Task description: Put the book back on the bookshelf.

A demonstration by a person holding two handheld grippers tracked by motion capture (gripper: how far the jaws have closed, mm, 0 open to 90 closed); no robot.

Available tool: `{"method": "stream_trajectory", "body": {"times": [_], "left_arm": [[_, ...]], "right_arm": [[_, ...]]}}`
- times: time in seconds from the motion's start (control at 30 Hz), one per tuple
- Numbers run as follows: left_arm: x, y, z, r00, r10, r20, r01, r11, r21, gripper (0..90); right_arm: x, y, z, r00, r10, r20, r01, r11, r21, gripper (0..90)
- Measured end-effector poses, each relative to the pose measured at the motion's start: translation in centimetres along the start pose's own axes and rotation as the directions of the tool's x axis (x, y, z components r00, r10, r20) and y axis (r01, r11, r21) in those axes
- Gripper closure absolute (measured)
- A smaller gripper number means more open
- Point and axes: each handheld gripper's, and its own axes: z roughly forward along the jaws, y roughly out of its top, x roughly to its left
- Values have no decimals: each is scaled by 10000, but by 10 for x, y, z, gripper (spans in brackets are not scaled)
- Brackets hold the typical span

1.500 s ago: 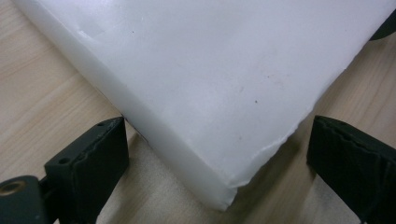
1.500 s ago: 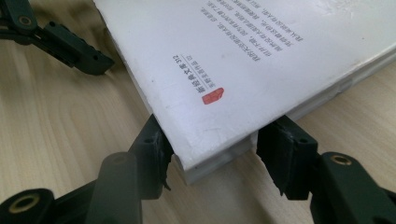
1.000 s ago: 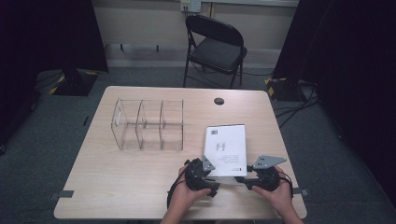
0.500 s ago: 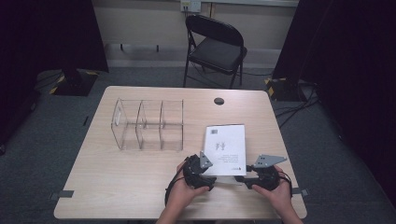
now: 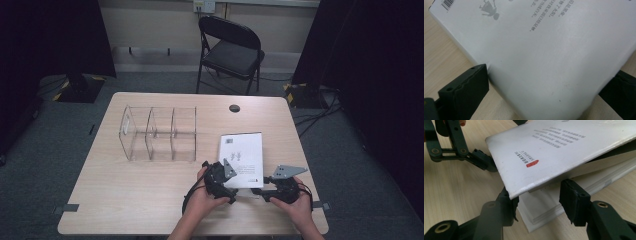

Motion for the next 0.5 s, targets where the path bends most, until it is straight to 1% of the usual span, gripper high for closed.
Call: {"method": "stream_trajectory", "body": {"times": [0.03,0.07,0.13,0.2,0.23,0.27,0.43,0.5], "left_arm": [[-1,1,1,9999,19,-99,-19,10000,21,0],[0,2,1,10000,-16,-60,16,10000,6,0],[-1,3,1,9999,-67,-121,66,10000,-13,0],[0,5,1,9999,79,-63,-79,9999,148,0],[-1,5,2,9999,-7,-105,8,10000,62,0],[-1,5,2,9998,65,-166,-63,9999,99,0],[-2,8,3,9997,86,-225,-83,9999,135,0],[-2,9,3,9996,163,-245,-157,9996,222,0]], "right_arm": [[0,0,0,10000,-7,-25,6,10000,-27,495],[0,0,0,10000,4,-43,-5,10000,-32,495],[0,1,0,10000,59,-13,-59,10000,-46,496],[0,2,1,10000,9,46,-9,10000,-52,496],[-1,2,0,10000,20,32,-19,10000,-41,496],[-1,2,0,10000,27,2,-27,10000,-39,496],[-1,3,0,10000,21,69,-21,10000,6,498],[-1,3,0,10000,74,58,-74,10000,-20,500]]}}
